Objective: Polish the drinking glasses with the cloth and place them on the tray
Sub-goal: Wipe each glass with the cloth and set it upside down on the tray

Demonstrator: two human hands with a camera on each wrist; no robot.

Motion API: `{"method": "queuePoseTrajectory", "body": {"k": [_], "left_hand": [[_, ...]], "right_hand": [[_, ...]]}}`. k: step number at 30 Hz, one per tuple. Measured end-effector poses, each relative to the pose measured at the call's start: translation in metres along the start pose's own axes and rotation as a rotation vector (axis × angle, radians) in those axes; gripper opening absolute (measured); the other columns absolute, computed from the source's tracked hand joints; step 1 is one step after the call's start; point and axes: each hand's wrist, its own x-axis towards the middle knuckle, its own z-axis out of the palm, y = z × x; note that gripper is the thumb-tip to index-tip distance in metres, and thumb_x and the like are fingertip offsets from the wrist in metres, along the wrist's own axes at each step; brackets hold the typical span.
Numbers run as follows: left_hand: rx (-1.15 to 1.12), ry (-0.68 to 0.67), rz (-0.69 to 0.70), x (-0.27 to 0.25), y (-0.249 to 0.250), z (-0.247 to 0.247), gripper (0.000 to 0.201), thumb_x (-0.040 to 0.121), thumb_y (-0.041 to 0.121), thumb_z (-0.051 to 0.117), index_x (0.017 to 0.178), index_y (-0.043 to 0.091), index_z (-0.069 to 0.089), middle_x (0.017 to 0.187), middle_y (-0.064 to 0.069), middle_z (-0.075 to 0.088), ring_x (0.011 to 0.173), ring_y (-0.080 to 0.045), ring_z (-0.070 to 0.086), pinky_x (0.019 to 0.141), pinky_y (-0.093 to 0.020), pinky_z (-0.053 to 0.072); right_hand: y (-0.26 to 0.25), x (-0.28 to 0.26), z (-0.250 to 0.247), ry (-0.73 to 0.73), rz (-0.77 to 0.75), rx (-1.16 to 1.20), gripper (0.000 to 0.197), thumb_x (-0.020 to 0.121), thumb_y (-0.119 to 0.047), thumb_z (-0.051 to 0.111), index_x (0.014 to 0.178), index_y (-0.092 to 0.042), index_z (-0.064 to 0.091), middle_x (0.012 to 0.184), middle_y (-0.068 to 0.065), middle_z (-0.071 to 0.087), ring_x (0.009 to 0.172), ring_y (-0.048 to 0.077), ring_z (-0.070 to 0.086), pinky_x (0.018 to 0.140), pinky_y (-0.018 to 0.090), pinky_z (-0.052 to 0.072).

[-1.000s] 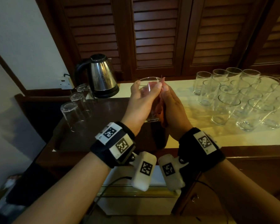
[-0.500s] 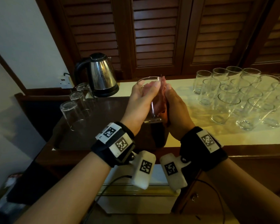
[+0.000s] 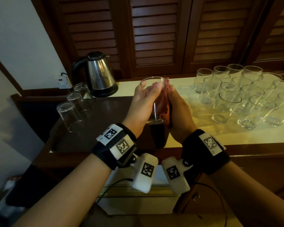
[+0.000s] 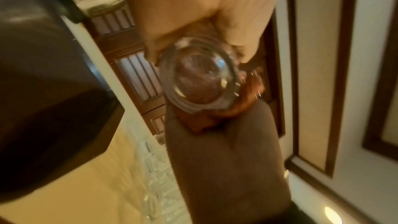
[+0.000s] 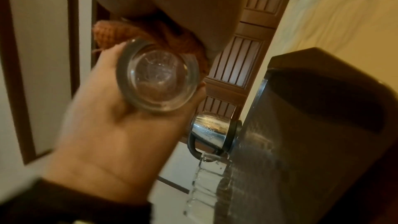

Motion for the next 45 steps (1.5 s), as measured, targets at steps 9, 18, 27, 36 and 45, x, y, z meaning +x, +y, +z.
{"method": "queuePoseTrajectory", "body": {"k": [9,18,27,36,45], "left_hand": [[0.045,-0.023,-0.007,-0.001,-0.001,0.003,0.068,0.103,0.040,0.045,0.159,0.027,0.010,0.152,-0.003,0.043,0.130,-0.019,0.049,0.111,-0.047,0.042],[-0.055,-0.096,-0.043,0.005,-0.015,0.005,0.072,0.085,0.061,0.056,0.143,0.017,0.047,0.131,-0.014,0.064,0.118,-0.027,0.064,0.106,-0.049,0.047],[0.020,-0.056,-0.041,0.010,-0.013,0.014,0.040,0.101,0.035,0.051,0.136,0.018,0.045,0.119,0.003,0.062,0.101,-0.008,0.064,0.081,-0.024,0.054],[0.031,-0.038,-0.073,0.015,-0.009,0.015,0.072,0.101,0.038,0.051,0.159,0.026,0.009,0.155,-0.006,0.039,0.124,-0.017,0.051,0.092,-0.030,0.048],[-0.017,-0.041,-0.090,0.013,-0.016,0.010,0.101,0.073,0.074,0.064,0.153,0.021,0.033,0.145,-0.011,0.054,0.129,-0.024,0.056,0.108,-0.045,0.045]], "right_hand": [[-0.007,0.002,-0.003,0.023,-0.111,-0.136,0.040,0.111,-0.031,0.028,0.135,-0.013,0.053,0.126,0.012,0.066,0.112,0.020,0.069,0.088,0.034,0.058],[-0.010,0.005,-0.019,0.019,0.115,0.042,0.046,0.107,-0.044,0.032,0.121,-0.016,0.065,0.110,0.007,0.076,0.103,0.020,0.073,0.087,0.039,0.056],[-0.007,0.006,-0.019,0.015,0.060,-0.033,0.042,0.109,-0.040,0.028,0.119,-0.020,0.064,0.120,0.011,0.071,0.113,0.023,0.069,0.096,0.040,0.055],[-0.006,0.013,-0.021,0.070,-0.031,-0.200,0.046,0.110,-0.038,0.026,0.134,-0.011,0.055,0.122,0.012,0.068,0.107,0.018,0.070,0.079,0.026,0.057],[-0.008,0.010,-0.027,0.050,0.081,-0.007,0.046,0.109,-0.042,0.029,0.122,-0.012,0.062,0.113,0.008,0.074,0.103,0.021,0.072,0.085,0.036,0.057]]}}
